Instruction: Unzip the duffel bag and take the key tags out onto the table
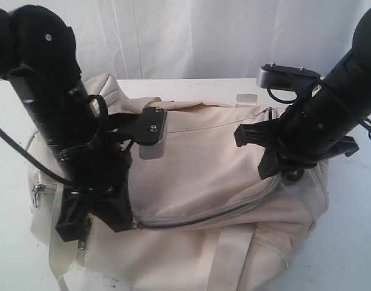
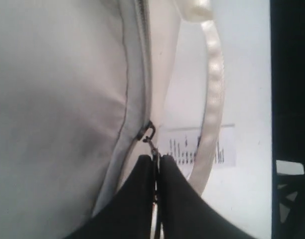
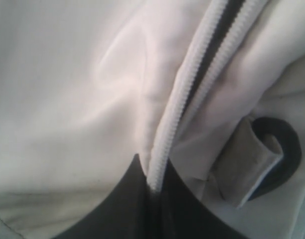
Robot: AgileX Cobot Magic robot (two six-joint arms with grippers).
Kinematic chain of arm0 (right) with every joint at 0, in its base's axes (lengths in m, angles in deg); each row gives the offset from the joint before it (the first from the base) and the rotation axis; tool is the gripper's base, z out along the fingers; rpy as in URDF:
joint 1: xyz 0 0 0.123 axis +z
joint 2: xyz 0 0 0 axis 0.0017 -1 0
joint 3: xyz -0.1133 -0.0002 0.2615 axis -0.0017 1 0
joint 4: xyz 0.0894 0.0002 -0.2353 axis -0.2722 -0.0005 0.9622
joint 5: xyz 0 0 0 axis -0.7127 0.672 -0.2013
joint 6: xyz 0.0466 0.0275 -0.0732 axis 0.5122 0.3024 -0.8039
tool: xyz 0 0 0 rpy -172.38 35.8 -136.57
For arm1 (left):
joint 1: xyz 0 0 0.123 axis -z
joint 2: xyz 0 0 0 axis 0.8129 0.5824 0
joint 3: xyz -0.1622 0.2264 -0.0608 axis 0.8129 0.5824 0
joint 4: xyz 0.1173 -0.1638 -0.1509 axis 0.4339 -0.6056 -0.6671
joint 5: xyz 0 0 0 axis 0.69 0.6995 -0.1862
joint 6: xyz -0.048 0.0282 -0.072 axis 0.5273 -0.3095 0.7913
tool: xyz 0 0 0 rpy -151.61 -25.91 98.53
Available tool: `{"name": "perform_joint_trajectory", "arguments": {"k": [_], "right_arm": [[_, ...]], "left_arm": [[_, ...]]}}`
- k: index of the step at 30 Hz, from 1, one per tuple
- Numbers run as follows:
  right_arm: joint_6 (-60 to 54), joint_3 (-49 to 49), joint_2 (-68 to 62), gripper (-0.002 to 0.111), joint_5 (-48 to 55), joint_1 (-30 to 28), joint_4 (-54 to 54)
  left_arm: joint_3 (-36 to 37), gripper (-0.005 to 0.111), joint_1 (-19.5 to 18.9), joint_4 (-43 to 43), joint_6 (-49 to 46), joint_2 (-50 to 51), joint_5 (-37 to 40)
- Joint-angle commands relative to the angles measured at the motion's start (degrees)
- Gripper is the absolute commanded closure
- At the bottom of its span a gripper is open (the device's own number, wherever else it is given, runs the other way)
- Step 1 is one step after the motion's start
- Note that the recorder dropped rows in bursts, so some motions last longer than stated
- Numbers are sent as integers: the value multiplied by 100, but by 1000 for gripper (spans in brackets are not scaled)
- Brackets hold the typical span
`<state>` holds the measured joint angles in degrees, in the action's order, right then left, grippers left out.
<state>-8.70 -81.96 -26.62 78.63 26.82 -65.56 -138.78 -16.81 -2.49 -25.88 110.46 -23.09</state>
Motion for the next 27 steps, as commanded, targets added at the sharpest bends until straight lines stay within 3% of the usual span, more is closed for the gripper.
{"name": "perform_joint_trajectory", "arguments": {"k": [1, 8, 20, 27], "right_arm": [[-67, -35, -4, 108, -35, -47, 177], [-67, -35, -4, 108, -35, -47, 200], [-360, -35, -4, 108, -57, -47, 505], [-1221, 27, -4, 107, -464, -47, 516]], "left_arm": [[45, 107, 23, 1355, 739, -418, 709], [45, 107, -36, 2193, 1235, -811, 730], [45, 107, -1416, 2032, 1409, -942, 28], [45, 107, -1697, 1696, 1418, -991, -671]]}}
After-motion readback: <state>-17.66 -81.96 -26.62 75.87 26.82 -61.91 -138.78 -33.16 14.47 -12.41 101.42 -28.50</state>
